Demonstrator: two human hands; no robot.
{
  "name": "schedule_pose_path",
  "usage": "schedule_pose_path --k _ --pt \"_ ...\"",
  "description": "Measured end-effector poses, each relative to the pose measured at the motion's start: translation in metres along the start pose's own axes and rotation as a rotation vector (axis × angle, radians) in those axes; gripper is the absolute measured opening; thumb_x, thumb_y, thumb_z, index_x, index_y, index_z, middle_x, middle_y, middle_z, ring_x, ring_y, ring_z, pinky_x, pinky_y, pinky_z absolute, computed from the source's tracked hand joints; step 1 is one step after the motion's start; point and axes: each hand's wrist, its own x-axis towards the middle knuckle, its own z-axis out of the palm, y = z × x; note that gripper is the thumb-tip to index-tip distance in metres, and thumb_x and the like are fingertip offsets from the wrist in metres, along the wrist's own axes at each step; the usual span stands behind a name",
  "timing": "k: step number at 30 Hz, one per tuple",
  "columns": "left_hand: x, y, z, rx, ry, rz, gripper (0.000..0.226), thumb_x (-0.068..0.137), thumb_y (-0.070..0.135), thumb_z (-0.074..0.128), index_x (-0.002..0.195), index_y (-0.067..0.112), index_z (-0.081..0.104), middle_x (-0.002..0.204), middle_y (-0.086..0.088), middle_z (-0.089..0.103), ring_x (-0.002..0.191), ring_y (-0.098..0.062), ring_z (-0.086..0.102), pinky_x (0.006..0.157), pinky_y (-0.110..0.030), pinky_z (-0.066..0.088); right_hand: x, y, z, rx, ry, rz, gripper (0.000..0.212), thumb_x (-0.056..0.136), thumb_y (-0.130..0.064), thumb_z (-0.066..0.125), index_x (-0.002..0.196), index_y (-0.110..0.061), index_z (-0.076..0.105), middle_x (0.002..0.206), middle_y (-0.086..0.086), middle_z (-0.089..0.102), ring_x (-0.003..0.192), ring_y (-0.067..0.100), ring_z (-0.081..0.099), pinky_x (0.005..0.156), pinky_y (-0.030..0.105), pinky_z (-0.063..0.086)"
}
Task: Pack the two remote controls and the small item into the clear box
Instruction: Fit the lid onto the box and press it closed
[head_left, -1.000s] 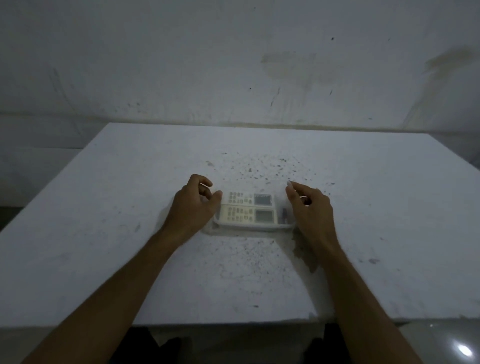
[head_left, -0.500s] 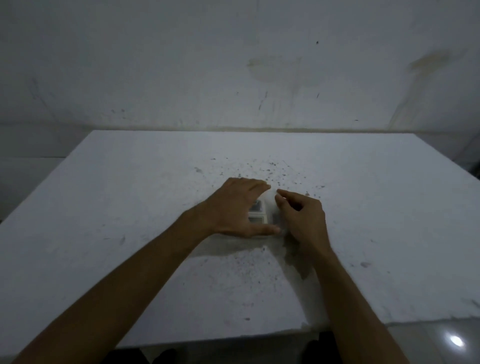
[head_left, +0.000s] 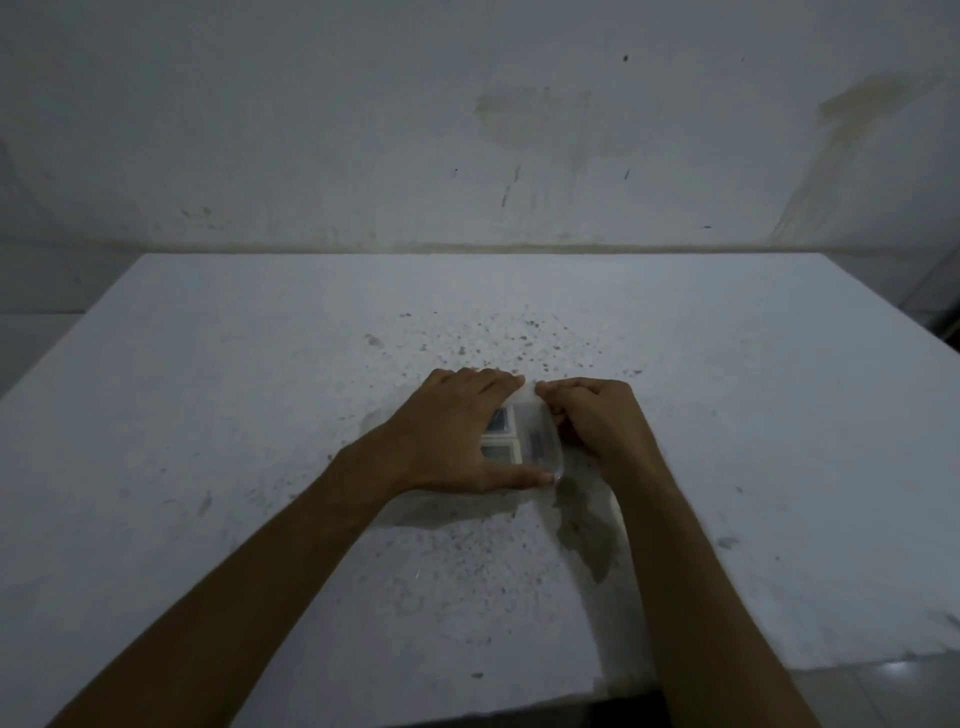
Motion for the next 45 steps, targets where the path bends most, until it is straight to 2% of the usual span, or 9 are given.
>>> schedule_pose_path --k 8,17,21,27,30,34,37,40,45 --pt "-0.002 0.006 -0.007 -0.009 -0.018 -0.012 0.116 0.068 0.099 0.043 0.158 0.027 0.029 0.161 0.004 0.039 0.141 -0.018 0.040 0.116 -0.039 0.024 -0.038 0.013 -0.013 -0.107 -0.067 -0.048 0.027 0.096 -0.030 0.068 0.120 -0.019 0.076 0.097 -0.010 0.078 0.083 0.005 0.074 0.072 0.019 0.060" --pt "-0.001 0.005 -0.006 -0.017 -0.044 -0.024 0.119 0.066 0.100 0.043 0.158 0.026 0.029 0.161 0.004 0.039 0.142 -0.018 0.040 0.120 -0.044 0.024 -0.069 0.015 0.000 -0.361 0.090 -0.189 0.032 0.102 -0.034 0.056 0.129 -0.024 0.070 0.103 -0.013 0.071 0.072 -0.013 0.056 0.052 -0.002 0.040" --pt "0.000 0.002 -0.006 -0.023 -0.041 -0.021 0.121 0.064 0.100 0.046 0.159 0.027 0.029 0.162 0.004 0.038 0.144 -0.018 0.038 0.119 -0.041 0.021 -0.087 0.018 -0.005 -0.276 -0.006 -0.147 0.025 0.104 -0.032 0.053 0.123 -0.035 0.069 0.076 -0.014 0.072 0.062 0.001 0.069 0.053 0.008 0.050" --pt "0.001 -0.001 -0.008 -0.052 -0.070 -0.037 0.130 0.056 0.098 0.054 0.160 0.024 0.029 0.164 0.001 0.035 0.147 -0.020 0.034 0.121 -0.038 0.017 -0.097 0.017 -0.007 -0.162 0.004 -0.152 0.023 0.101 -0.022 0.061 0.114 -0.040 0.068 0.070 -0.014 0.075 0.064 0.005 0.072 0.058 0.016 0.057" --pt "-0.005 0.002 -0.010 0.099 -0.004 -0.026 0.132 0.057 0.107 0.036 0.157 0.021 0.035 0.162 0.001 0.039 0.144 -0.022 0.039 0.120 -0.042 0.020 -0.083 0.004 -0.017 -0.224 -0.075 -0.064 0.037 0.097 -0.022 0.067 0.134 -0.023 0.065 0.094 -0.005 0.077 0.077 0.007 0.075 0.074 0.025 0.061" --pt "-0.013 0.008 -0.007 0.170 0.018 -0.098 0.132 0.059 0.108 0.018 0.158 0.023 0.034 0.164 0.002 0.036 0.146 -0.022 0.037 0.122 -0.047 0.020 -0.060 -0.015 -0.014 -0.360 -0.128 -0.155 0.042 0.100 -0.027 0.060 0.142 -0.031 0.059 0.129 0.003 0.068 0.112 0.019 0.066 0.100 0.040 0.054" --pt "-0.012 0.008 -0.008 0.144 0.031 -0.104 0.130 0.057 0.107 0.018 0.156 0.025 0.038 0.162 0.003 0.040 0.144 -0.021 0.040 0.121 -0.047 0.022 -0.042 -0.018 0.000 -0.519 -0.101 -0.270 0.034 0.104 -0.025 0.052 0.136 -0.026 0.065 0.134 0.004 0.067 0.115 0.018 0.064 0.095 0.025 0.045" --pt "-0.008 0.006 -0.009 0.158 0.039 -0.091 0.124 0.058 0.105 0.029 0.154 0.027 0.040 0.158 0.003 0.045 0.140 -0.021 0.043 0.119 -0.047 0.023 -0.029 -0.013 0.009 -0.553 -0.028 -0.313 0.029 0.103 -0.022 0.053 0.127 -0.026 0.069 0.112 0.002 0.070 0.095 0.016 0.066 0.072 0.013 0.045" --pt "-0.011 0.007 -0.007 0.191 0.116 -0.083 0.127 0.055 0.107 0.022 0.148 0.026 0.051 0.152 0.004 0.053 0.138 -0.023 0.047 0.117 -0.049 0.023 -0.022 -0.003 0.006 -0.495 -0.016 -0.296 0.031 0.102 -0.026 0.057 0.131 -0.028 0.067 0.106 0.000 0.070 0.092 0.014 0.063 0.077 0.022 0.045"
